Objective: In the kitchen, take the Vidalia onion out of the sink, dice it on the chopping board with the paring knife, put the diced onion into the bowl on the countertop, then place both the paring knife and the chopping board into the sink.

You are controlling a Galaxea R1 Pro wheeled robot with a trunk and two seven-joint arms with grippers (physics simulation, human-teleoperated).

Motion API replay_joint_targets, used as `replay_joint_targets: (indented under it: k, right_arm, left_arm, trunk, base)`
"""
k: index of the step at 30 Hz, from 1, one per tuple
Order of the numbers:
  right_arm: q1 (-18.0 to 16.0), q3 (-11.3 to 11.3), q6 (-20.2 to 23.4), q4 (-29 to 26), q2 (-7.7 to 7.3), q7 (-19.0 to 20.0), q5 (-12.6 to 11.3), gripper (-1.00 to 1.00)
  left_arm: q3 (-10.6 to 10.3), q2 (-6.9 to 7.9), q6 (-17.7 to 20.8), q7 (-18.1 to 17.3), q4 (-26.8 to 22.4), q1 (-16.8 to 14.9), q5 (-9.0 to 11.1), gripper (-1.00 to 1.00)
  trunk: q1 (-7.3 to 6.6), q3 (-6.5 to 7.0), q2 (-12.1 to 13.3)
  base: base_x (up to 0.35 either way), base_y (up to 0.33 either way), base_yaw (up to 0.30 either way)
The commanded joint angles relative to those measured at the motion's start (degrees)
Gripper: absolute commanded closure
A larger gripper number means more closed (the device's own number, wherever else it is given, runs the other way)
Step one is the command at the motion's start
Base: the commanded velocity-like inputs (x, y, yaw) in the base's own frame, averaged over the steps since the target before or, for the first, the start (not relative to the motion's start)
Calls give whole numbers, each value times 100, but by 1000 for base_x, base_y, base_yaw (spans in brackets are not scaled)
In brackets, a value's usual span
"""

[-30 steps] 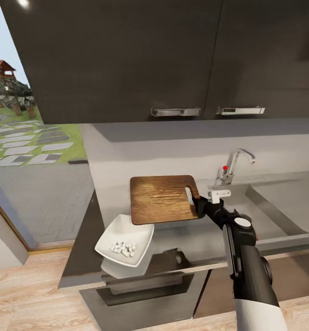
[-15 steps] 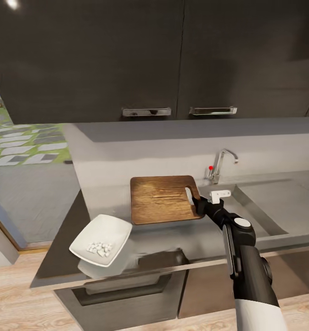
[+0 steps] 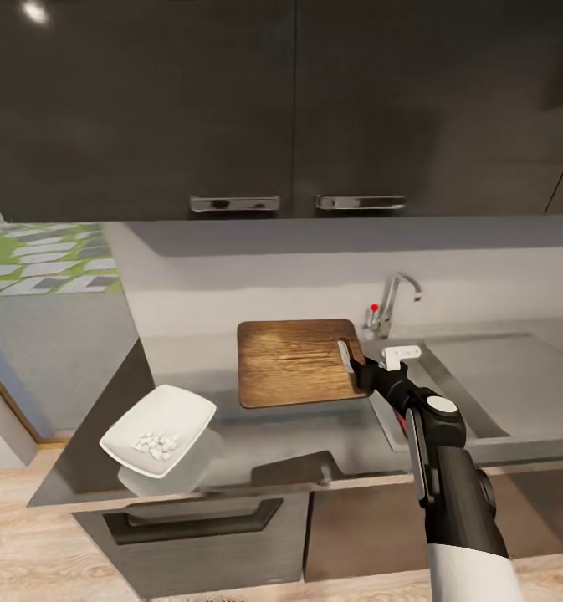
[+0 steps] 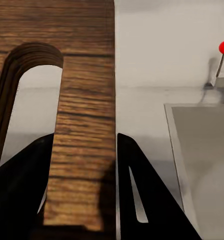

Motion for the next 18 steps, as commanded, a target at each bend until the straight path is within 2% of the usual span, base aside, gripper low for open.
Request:
replay_joint_targets:
  k: [1,13,16,18]
  right_arm:
    - [-5,-15,16,-9,5,56,56,100]
    - [-5,-23,17,47,5,-37,49,100]
    - [-5,-19,23,174,5,-590,46,100]
    - [-5,-13,26,329,5,-1158,36,100]
  left_arm:
    - [-29,7,-6,0,-7,0,46,-100]
    - [-28,7,-6,0,-12,0,45,-100]
    - [-28,7,-6,0,-13,0,47,-100]
    - [-28,7,-6,0,-13,0,47,-100]
  trunk:
    - [4,-11,-12]
    - [4,-11,-12]
    - [4,-11,-12]
    - [4,-11,-12]
  base:
    - [0,-302,224]
    - [0,-302,23]
    - [19,-278,0]
    - [79,-250,27]
